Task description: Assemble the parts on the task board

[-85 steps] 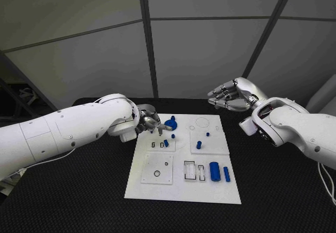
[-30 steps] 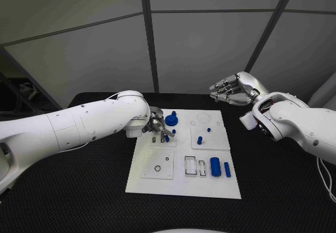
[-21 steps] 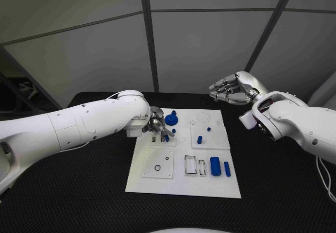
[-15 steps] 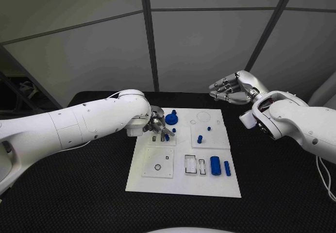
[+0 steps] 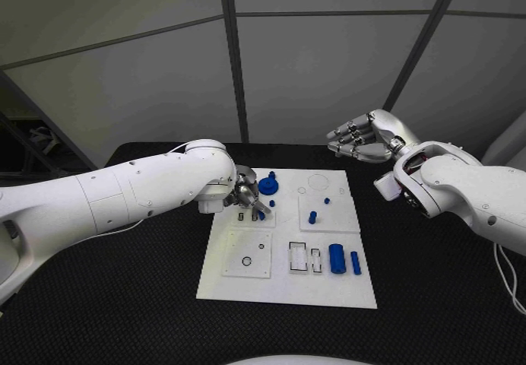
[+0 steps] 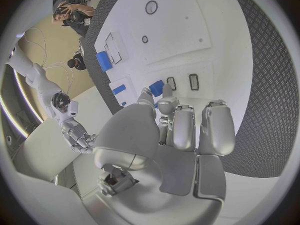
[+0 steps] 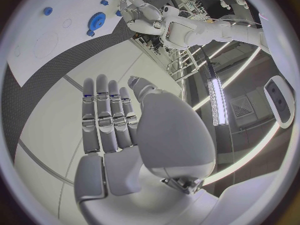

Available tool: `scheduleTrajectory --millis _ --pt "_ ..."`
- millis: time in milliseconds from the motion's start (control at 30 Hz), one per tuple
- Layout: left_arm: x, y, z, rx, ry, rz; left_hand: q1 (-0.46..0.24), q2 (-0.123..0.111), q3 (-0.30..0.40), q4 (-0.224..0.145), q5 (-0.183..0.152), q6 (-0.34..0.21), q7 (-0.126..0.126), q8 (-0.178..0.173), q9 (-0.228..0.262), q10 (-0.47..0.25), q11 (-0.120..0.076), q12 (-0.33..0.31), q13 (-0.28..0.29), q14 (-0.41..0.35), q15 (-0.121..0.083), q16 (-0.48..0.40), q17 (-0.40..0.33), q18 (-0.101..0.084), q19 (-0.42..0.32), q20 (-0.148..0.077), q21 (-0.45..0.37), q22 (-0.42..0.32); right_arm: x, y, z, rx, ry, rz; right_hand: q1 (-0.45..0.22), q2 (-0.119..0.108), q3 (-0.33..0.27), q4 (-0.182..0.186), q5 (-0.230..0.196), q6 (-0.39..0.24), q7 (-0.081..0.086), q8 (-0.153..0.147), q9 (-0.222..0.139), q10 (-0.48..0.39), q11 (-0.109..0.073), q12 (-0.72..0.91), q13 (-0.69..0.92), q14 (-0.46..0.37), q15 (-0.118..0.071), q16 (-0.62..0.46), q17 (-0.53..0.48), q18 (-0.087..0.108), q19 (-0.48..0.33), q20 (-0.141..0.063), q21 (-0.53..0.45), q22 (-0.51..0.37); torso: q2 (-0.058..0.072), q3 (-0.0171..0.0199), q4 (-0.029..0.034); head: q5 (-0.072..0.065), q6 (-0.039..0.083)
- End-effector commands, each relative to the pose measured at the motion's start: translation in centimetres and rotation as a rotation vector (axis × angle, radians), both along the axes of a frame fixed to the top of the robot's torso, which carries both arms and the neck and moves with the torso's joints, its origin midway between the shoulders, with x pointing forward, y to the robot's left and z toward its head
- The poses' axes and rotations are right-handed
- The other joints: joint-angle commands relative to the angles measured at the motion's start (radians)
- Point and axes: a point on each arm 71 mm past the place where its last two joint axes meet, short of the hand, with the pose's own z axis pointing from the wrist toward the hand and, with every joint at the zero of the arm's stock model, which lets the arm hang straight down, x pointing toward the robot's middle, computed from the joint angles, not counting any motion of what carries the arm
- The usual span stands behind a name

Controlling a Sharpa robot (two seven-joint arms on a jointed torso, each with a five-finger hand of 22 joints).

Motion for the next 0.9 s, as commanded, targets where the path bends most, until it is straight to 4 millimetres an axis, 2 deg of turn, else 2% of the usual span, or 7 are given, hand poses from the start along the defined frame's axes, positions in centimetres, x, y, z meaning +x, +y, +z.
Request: scheduleTrajectory --millis 33,400,667,733,800,833,900 --pt "-0.05 -0.06 0.0 0.001 0.012 -0.001 0.021 0.004 0.006 -0.016 0.005 -0.009 0.0 0.004 0.004 -0.009 -0.001 -0.002 -0.002 0.037 -0.006 0.002 0.001 0.004 -0.007 0.002 -0.003 0.0 0.04 0.03 0.18 0.004 -0.006 -0.001 -0.004 -0.001 0.0 -0.006 0.005 0.0 0.008 -0.004 -0.001 0.002 0.006 -0.006 -0.001 0.003 0.005 -0.004 -0.002 0.01 0.004 0.005 -0.004 -0.001 0.0 -0.0004 0.0001 0.0 -0.002" --pt "-0.17 -0.3 0.04 -0.022 0.015 -0.001 0.097 0.034 0.07 -0.065 0.008 -0.022 -0.005 0.001 0.016 -0.018 -0.005 -0.012 -0.012 0.037 -0.009 0.0 0.0 0.006 -0.012 0.0 -0.008 -0.005 0.09 0.06 0.16 0.005 -0.008 -0.003 -0.002 -0.001 0.002 -0.009 0.016 0.0 0.008 -0.005 -0.001 0.003 0.006 -0.007 -0.005 0.005 0.005 -0.01 -0.006 0.01 0.004 0.006 -0.009 -0.004 0.0 -0.0002 0.0005 0.003 -0.005" --pt "-0.39 -0.05 0.01 -0.06 0.036 0.017 0.173 0.027 0.233 -0.119 0.016 -0.04 -0.008 -0.014 0.02 -0.036 -0.009 -0.035 -0.031 0.036 -0.013 -0.001 0.0 0.007 -0.018 -0.005 -0.014 -0.011 0.13 0.04 0.13 0.004 -0.005 -0.004 -0.002 -0.001 0.003 -0.011 0.02 0.0 0.009 -0.006 -0.001 0.003 0.006 -0.008 -0.006 0.006 0.005 -0.013 -0.008 0.01 0.005 0.006 -0.011 -0.005 0.0 0.0 0.0011 0.003 -0.004" --pt "-0.44 0.02 0.0 -0.068 0.04 0.021 0.182 0.012 0.288 -0.132 0.021 -0.044 -0.005 -0.017 0.023 -0.041 -0.007 -0.044 -0.037 0.036 -0.012 -0.001 0.0 0.008 -0.019 -0.005 -0.016 -0.012 0.14 0.04 0.12 0.003 -0.004 -0.004 -0.002 -0.001 0.003 -0.011 0.02 0.0 0.009 -0.006 -0.001 0.003 0.006 -0.008 -0.006 0.006 0.005 -0.013 -0.008 0.01 0.005 0.006 -0.011 -0.005 0.0 0.0001 0.0013 0.004 -0.005" --pt "-0.49 0.08 -0.01 -0.074 0.043 0.024 0.148 -0.04 0.415 -0.134 0.024 -0.046 0.006 -0.014 0.032 -0.038 -0.005 -0.053 -0.047 0.036 -0.003 -0.001 0.001 0.007 -0.021 -0.001 -0.016 -0.01 0.15 0.05 0.11 0.003 -0.004 -0.004 -0.002 -0.001 0.003 -0.011 0.02 0.0 0.009 -0.006 -0.001 0.003 0.006 -0.008 -0.006 0.006 0.005 -0.013 -0.008 0.01 0.005 0.006 -0.011 -0.005 0.0 0.0001 0.0009 0.005 -0.005" --pt "-0.52 0.13 0.0 -0.079 0.045 0.028 0.111 -0.08 0.527 -0.137 0.028 -0.045 0.004 -0.007 0.043 -0.035 -0.005 -0.056 -0.052 0.036 0.001 -0.001 0.001 0.009 -0.021 -0.001 -0.017 -0.009 0.16 0.06 0.1 0.003 -0.003 -0.004 -0.002 -0.001 0.003 -0.011 0.02 0.0 0.009 -0.006 -0.001 0.003 0.006 -0.008 -0.006 0.006 0.005 -0.013 -0.008 0.01 0.005 0.006 -0.011 -0.005 0.0 0.0001 0.001 0.005 -0.005" --pt "-0.57 0.25 0.01 -0.09 0.046 0.035 0.067 -0.13 0.637 -0.15 0.028 -0.048 0.009 0.002 0.058 -0.031 -0.004 -0.056 -0.055 0.036 -0.006 -0.001 0.001 0.007 -0.022 0.003 -0.018 -0.008 0.17 0.07 0.09 0.003 -0.003 -0.004 -0.003 -0.002 0.003 -0.011 0.022 -0.001 0.009 -0.006 -0.001 0.003 0.007 -0.009 -0.007 0.006 0.006 -0.014 -0.009 0.01 0.005 0.006 -0.011 -0.005 0.0 0.0 0.0006 0.005 -0.004"
